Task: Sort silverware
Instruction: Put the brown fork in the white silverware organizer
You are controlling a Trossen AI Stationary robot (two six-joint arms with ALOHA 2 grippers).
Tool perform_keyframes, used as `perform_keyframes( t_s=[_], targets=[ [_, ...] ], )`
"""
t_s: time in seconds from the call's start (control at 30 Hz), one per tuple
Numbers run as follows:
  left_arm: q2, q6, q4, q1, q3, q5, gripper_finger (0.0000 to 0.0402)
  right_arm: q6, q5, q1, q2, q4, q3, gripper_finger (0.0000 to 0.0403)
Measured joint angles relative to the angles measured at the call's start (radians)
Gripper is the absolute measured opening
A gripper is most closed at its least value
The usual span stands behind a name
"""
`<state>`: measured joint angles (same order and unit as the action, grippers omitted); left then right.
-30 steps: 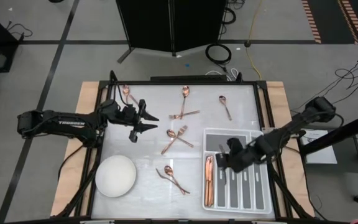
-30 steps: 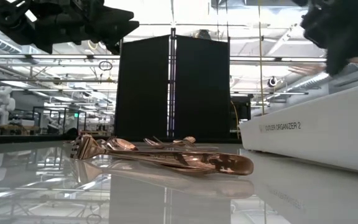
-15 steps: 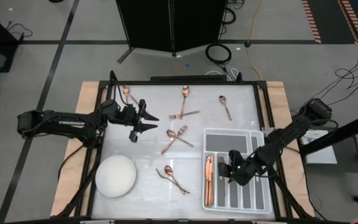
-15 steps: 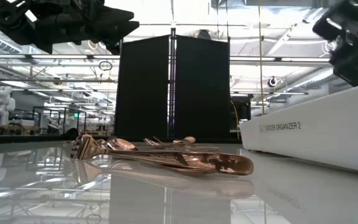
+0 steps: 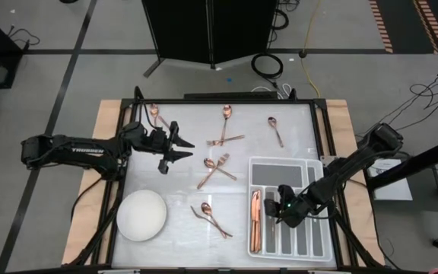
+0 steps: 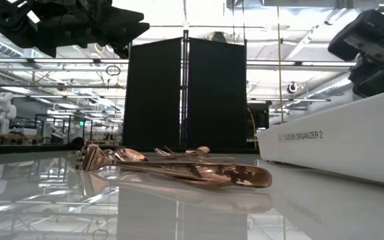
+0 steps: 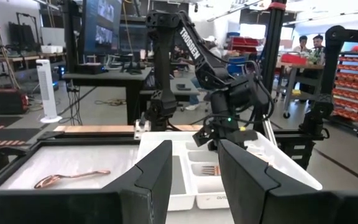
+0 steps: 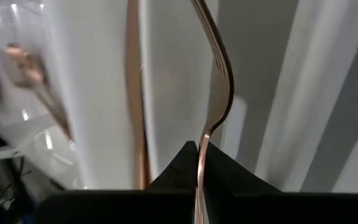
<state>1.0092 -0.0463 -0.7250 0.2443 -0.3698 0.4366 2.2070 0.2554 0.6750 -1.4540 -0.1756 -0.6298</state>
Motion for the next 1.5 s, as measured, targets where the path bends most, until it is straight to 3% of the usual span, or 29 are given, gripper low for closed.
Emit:
perform_keyframes(
  t_s=[0.57, 0.93, 1.1, 1.5],
  targets=[
    [0.001, 0.000, 0.001, 0.000, 0.000, 0.000, 0.0130, 0.002, 0.006, 0.000, -0.014, -0.011, -0.002, 0.0089],
    [0.000, -0.016, -0.002, 0.000, 0.000, 0.000, 0.0130, -0.093, 0.051, -0.006, 0.132, -0.122, 0.000, 0.0092],
    [0.000, -0.077, -0.001, 0.000, 0.000, 0.001, 0.0130, -0.205, 0.061, -0.033, 0.199, -0.143, 0.000, 0.0092],
    [0.000, -0.155, 0.063, -0.011, 0.000, 0.007, 0.0130, -0.686, 0.059, -0.184, 0.341, -0.147, 0.000, 0.0091]
  ],
)
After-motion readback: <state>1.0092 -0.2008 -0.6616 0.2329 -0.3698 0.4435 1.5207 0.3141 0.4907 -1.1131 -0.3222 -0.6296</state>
